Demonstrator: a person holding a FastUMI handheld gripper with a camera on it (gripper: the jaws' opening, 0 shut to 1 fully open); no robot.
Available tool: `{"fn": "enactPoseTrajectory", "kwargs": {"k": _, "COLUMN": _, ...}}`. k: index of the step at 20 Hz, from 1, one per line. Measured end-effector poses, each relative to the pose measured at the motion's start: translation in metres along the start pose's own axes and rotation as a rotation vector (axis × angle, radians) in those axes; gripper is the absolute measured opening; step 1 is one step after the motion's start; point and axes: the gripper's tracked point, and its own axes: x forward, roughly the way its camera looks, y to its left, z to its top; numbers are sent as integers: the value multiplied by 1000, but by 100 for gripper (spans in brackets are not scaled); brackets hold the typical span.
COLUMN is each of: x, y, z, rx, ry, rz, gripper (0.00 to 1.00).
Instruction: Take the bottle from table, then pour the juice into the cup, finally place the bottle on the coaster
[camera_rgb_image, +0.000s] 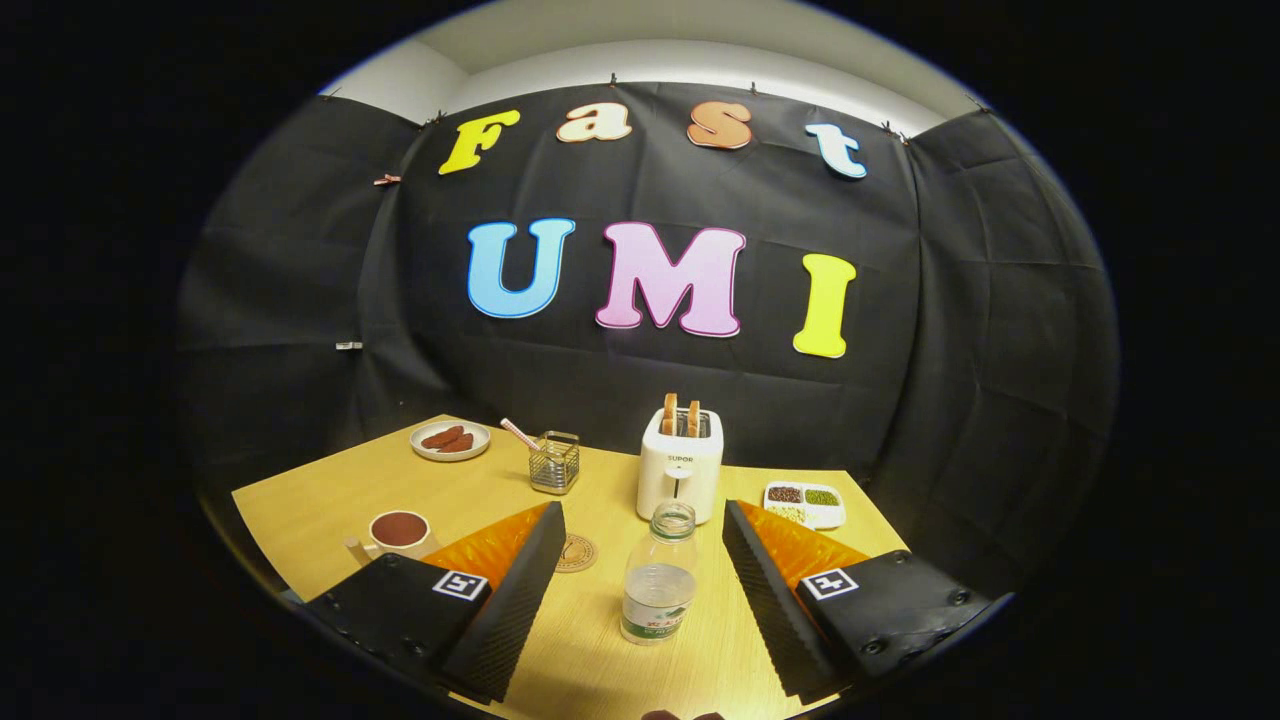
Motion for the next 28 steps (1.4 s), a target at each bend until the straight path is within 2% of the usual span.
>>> {"fn": "enactPoseTrajectory", "kwargs": {"k": 15, "x": 52, "y": -16, "z": -69, "rx": 46, "ry": 66, "rz": -13, "gripper": 97}}
{"fn": "enactPoseTrajectory", "kwargs": {"k": 28, "x": 73, "y": -19, "z": -124, "rx": 95, "ry": 138, "rz": -6, "gripper": 97}}
